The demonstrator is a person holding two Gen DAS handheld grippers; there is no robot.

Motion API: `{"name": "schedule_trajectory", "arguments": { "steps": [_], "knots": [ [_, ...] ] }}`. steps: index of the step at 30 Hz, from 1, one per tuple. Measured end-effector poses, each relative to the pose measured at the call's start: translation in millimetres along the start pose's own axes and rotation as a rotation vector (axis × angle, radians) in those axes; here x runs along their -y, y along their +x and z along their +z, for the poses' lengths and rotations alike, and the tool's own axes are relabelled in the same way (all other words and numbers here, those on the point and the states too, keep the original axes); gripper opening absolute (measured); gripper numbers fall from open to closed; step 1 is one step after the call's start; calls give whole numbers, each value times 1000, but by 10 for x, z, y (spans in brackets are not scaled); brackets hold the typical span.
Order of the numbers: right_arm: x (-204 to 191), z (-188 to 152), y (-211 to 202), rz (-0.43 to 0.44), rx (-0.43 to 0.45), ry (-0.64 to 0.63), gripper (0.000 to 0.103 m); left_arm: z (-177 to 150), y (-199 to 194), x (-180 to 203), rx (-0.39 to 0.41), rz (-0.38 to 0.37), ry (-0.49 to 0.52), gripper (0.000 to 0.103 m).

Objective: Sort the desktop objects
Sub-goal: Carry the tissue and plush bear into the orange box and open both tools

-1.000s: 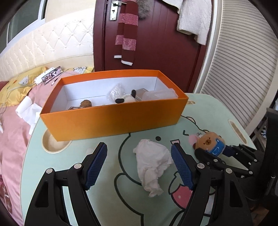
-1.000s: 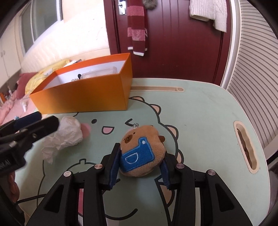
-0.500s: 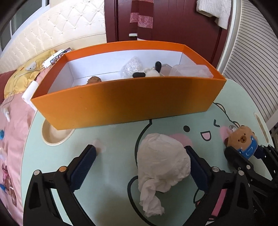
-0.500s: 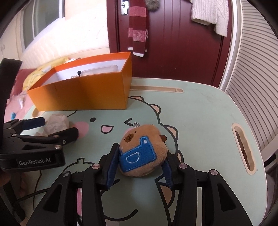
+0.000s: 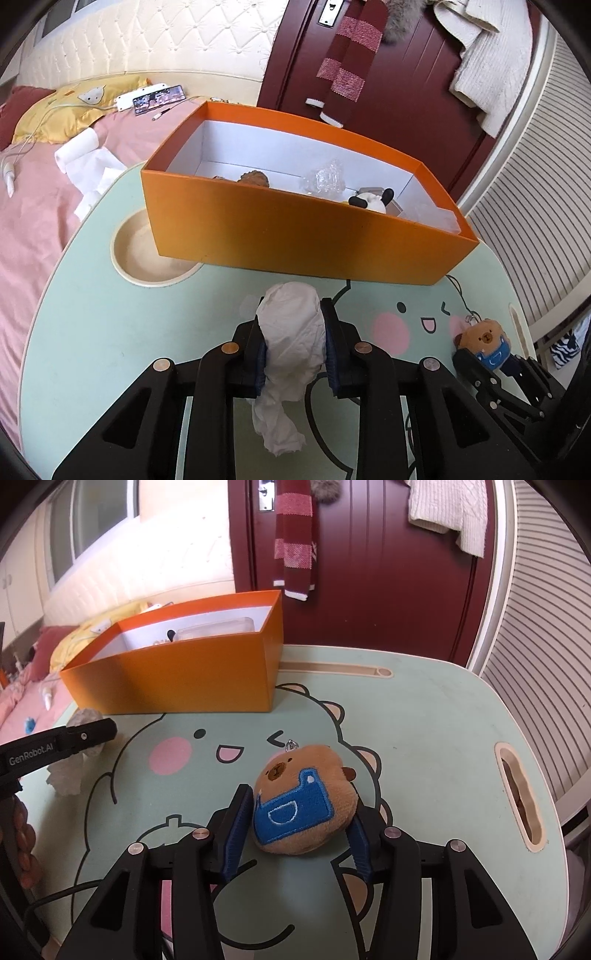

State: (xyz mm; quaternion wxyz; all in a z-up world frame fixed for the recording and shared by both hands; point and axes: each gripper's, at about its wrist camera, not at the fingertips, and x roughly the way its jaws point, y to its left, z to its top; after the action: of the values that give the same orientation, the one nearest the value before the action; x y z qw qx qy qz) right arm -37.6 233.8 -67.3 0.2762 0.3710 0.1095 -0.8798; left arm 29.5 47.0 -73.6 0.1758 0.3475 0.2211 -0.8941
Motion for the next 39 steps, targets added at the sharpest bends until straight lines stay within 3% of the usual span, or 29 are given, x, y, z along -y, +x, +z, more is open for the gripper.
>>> {"name": "schedule_trajectory", "arguments": {
  "steps": [12, 32, 39],
  "knots": [
    [-263, 57, -36, 78, -1, -46, 42, 121, -179, 127, 52, 62, 146, 26],
    [-586, 645, -112, 223, 55, -71, 42, 424, -390, 89, 81, 38, 124, 26],
    [-586, 845, -221, 258, 106, -62, 42, 640, -407, 229, 118, 50, 172, 26]
  ]
}}
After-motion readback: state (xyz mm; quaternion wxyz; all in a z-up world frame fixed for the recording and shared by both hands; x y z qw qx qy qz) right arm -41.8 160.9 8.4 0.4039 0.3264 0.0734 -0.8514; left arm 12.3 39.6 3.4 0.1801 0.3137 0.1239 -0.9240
